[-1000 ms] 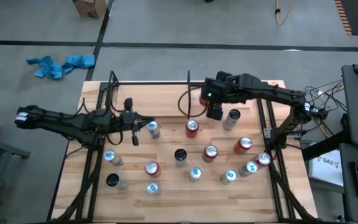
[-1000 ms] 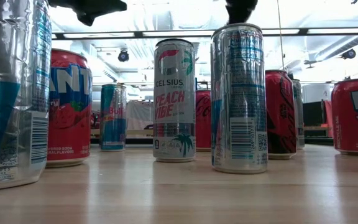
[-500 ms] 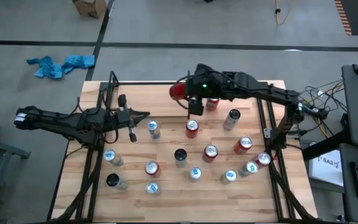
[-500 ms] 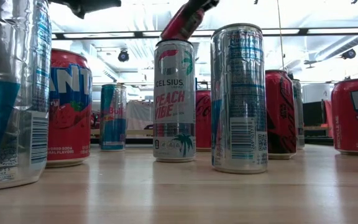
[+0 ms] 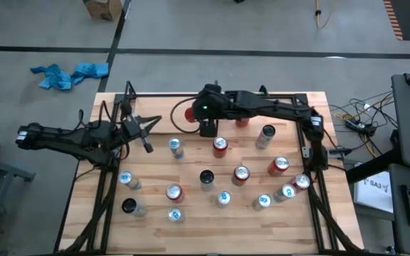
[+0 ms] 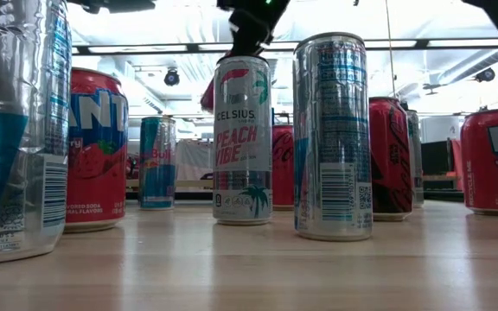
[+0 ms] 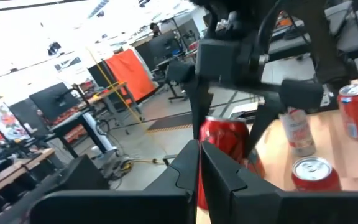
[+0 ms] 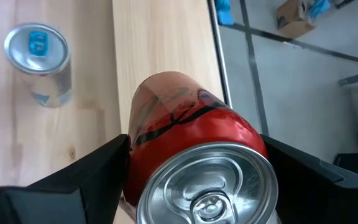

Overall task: Place canned beverage on shelf
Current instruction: Put the red/black soda can on the shelf

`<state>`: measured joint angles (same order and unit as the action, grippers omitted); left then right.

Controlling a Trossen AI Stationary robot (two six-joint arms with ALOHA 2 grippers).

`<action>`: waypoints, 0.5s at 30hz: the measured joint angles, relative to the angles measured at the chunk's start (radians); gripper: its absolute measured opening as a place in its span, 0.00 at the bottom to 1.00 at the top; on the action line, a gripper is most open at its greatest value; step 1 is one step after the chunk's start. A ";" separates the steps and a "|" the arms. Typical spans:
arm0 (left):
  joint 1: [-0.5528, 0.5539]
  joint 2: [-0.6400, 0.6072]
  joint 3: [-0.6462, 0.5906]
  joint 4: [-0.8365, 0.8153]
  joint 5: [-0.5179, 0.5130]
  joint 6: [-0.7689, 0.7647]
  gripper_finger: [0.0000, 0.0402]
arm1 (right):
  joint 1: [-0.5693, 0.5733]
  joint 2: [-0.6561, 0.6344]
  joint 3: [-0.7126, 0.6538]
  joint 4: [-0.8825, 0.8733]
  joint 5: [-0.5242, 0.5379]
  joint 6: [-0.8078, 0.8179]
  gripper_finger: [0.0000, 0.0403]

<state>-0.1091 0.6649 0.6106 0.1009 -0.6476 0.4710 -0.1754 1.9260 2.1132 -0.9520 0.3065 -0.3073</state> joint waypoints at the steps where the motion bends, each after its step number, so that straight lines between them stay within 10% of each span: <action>1: 0.000 0.001 0.000 0.000 0.000 0.007 0.00 | -0.002 0.016 0.010 0.002 0.000 0.000 0.76; 15: 0.001 0.011 0.000 0.005 -0.001 0.081 0.00 | -0.013 0.134 0.075 -0.039 0.000 0.014 0.76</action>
<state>-0.1078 0.6758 0.6106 0.1055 -0.6483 0.5521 -0.1879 2.0595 2.1887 -0.9909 0.3067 -0.2931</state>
